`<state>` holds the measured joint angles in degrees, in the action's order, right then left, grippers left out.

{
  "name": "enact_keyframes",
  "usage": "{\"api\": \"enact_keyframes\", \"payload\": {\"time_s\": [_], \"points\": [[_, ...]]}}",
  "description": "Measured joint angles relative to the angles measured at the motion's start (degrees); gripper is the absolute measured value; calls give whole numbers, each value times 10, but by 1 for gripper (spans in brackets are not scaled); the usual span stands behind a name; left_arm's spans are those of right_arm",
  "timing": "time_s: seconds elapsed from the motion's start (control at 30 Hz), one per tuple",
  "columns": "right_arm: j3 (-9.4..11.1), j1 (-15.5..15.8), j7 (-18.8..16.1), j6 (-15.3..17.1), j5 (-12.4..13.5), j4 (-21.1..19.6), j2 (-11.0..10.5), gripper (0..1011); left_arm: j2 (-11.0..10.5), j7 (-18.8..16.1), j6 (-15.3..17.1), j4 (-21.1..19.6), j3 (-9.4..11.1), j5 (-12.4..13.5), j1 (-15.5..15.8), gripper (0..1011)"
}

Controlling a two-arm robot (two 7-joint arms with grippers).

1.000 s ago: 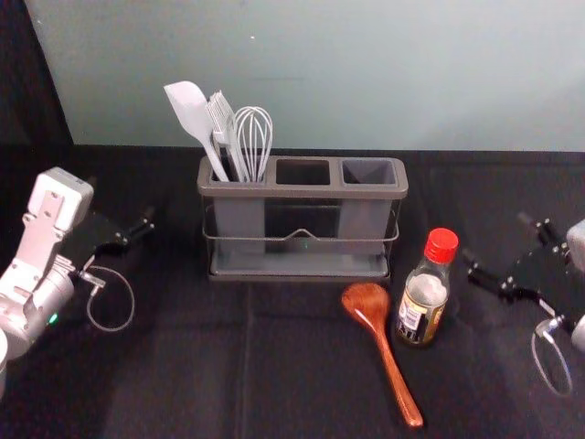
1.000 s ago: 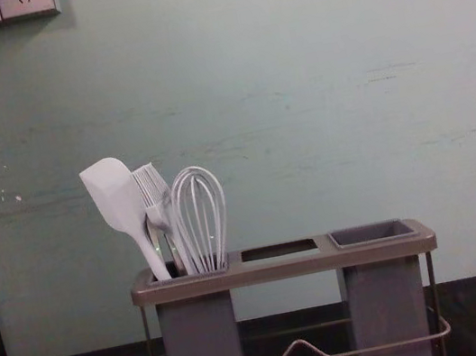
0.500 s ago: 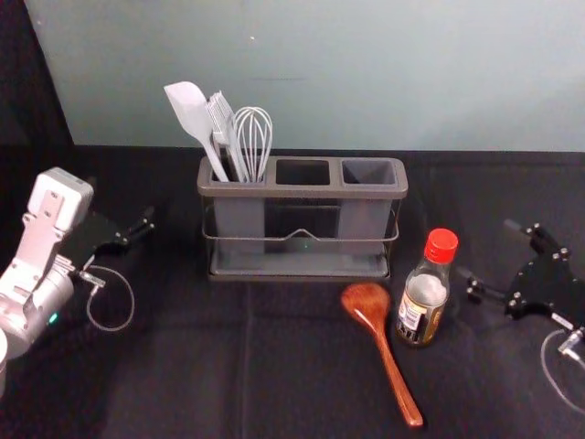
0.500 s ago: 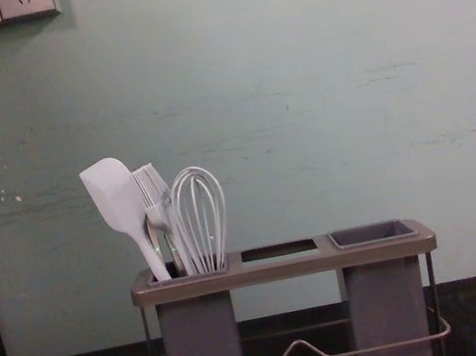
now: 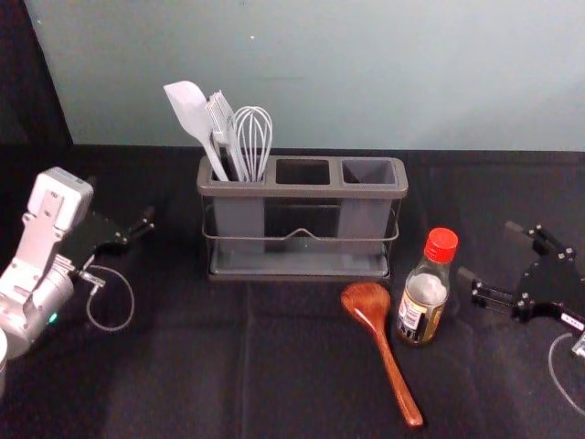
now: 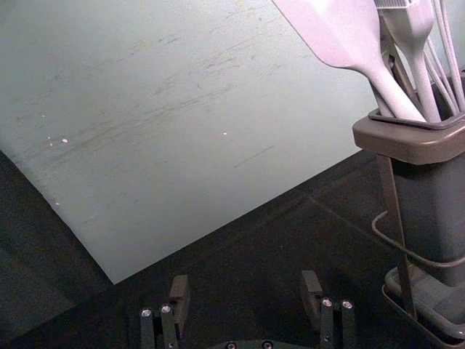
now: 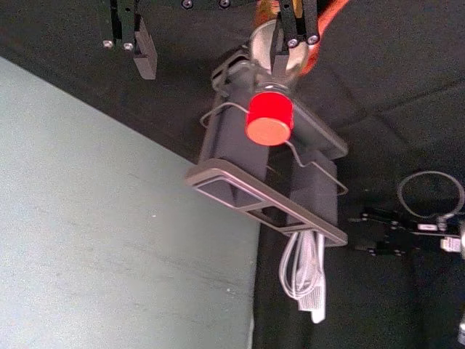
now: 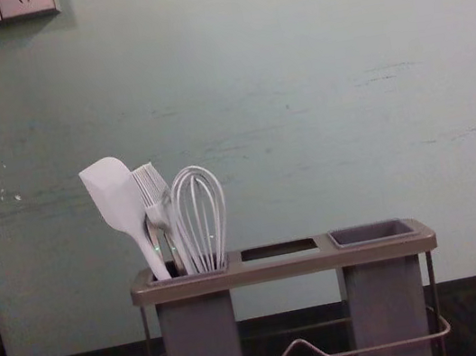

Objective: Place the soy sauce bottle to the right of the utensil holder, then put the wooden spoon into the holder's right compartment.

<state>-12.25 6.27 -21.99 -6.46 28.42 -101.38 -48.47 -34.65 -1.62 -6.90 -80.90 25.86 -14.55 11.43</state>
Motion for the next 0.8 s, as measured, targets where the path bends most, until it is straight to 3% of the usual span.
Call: {"api": "enact_keyframes", "payload": {"time_s": [0.17,0.3,0.47,0.8], "points": [[5,2,-25,13,20,-5,1,1002,0,0,0,0,0,0,0,1005],[2,-6,-54,10,37,4,17,1002,0,0,0,0,0,0,0,1005],[-6,-18,-75,-11,40,18,45,1002,0,0,0,0,0,0,0,1005],[-11,-32,-86,-21,39,37,89,1002,0,0,0,0,0,0,0,1005]]}}
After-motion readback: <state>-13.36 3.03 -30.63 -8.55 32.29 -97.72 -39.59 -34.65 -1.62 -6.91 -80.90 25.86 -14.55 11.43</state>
